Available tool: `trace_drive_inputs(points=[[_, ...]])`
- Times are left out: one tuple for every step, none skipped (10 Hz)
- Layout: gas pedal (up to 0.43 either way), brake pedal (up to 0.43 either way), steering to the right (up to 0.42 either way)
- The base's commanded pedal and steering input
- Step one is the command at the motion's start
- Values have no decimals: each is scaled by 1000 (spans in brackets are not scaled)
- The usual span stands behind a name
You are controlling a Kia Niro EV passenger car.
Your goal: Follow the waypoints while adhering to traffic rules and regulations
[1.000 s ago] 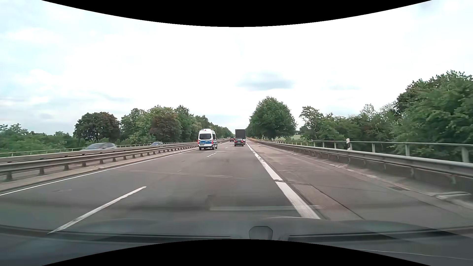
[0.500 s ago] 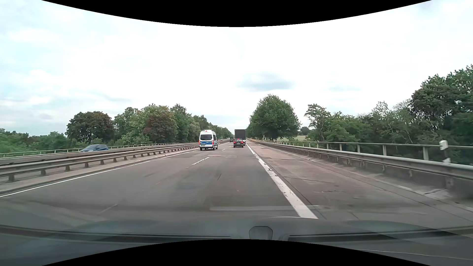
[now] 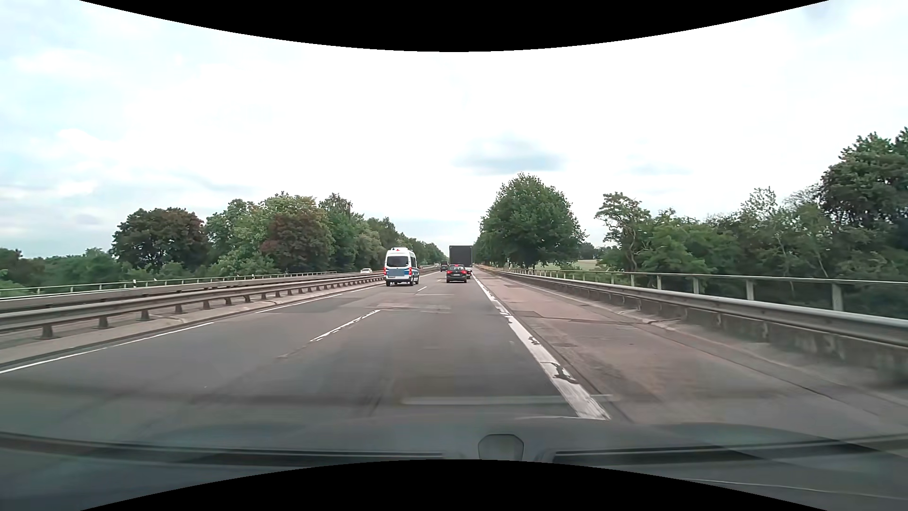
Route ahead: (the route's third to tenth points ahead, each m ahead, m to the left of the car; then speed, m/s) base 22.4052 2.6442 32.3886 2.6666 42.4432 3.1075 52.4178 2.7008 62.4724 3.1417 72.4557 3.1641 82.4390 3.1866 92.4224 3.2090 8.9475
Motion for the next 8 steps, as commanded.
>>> trace_drive_inputs(points=[[0, 134, -3], [0, 128, -3], [0, 122, -3], [0, 116, -3], [0, 98, -3], [0, 73, -3], [0, 73, -3], [0, 67, -2]])
